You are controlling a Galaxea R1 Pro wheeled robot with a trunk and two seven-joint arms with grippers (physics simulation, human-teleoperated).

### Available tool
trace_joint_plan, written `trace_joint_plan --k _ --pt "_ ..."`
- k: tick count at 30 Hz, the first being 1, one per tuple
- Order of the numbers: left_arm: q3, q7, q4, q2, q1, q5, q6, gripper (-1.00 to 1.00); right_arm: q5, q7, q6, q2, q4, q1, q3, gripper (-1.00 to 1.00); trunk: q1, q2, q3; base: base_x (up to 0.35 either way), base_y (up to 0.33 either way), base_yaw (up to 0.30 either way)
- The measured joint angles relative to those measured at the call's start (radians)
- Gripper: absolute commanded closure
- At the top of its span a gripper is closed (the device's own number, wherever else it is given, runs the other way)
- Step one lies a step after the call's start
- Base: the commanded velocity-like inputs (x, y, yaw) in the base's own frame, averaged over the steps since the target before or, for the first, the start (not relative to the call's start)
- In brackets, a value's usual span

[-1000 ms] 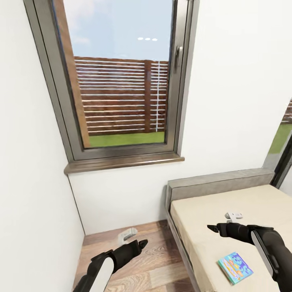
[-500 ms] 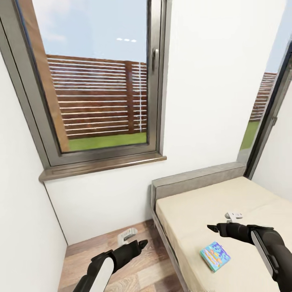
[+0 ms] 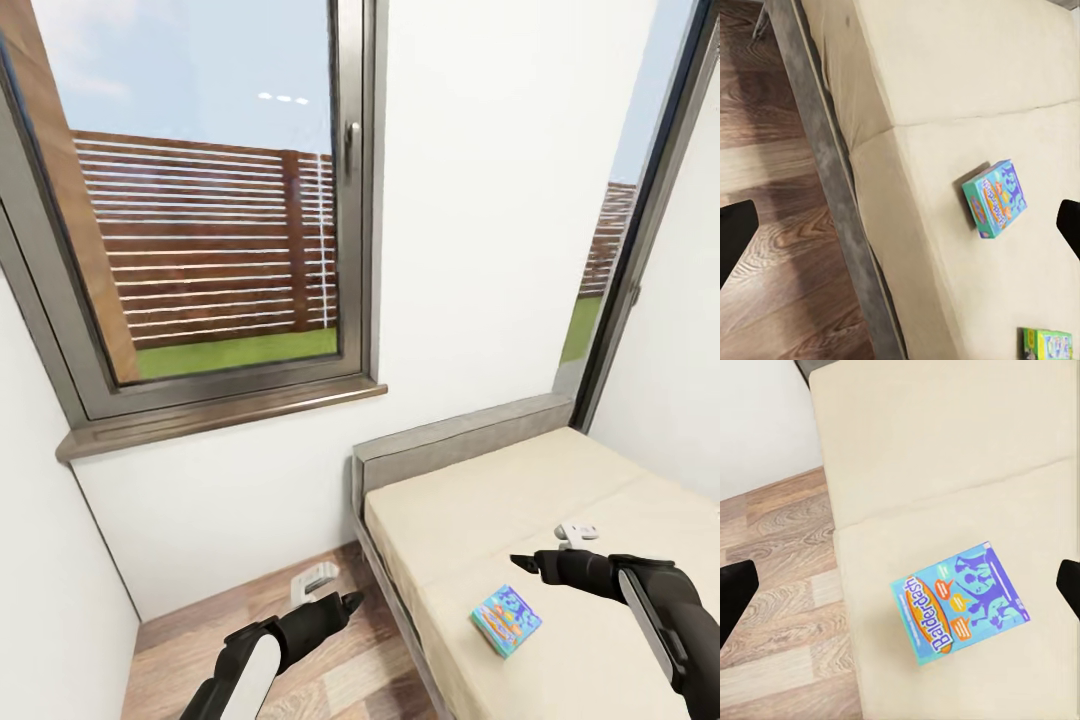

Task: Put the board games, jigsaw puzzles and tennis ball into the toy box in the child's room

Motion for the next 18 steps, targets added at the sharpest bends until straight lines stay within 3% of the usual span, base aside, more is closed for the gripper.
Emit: trace_joint_plan --k 18 --pt "-0.002 0.0 -0.001 0.001 0.0 -0.001 0.0 -1.0 -0.001 0.005 -0.004 -0.002 0.001 0.001 0.0 -1.0 0.0 0.0 0.0 0.137 0.032 -0.017"
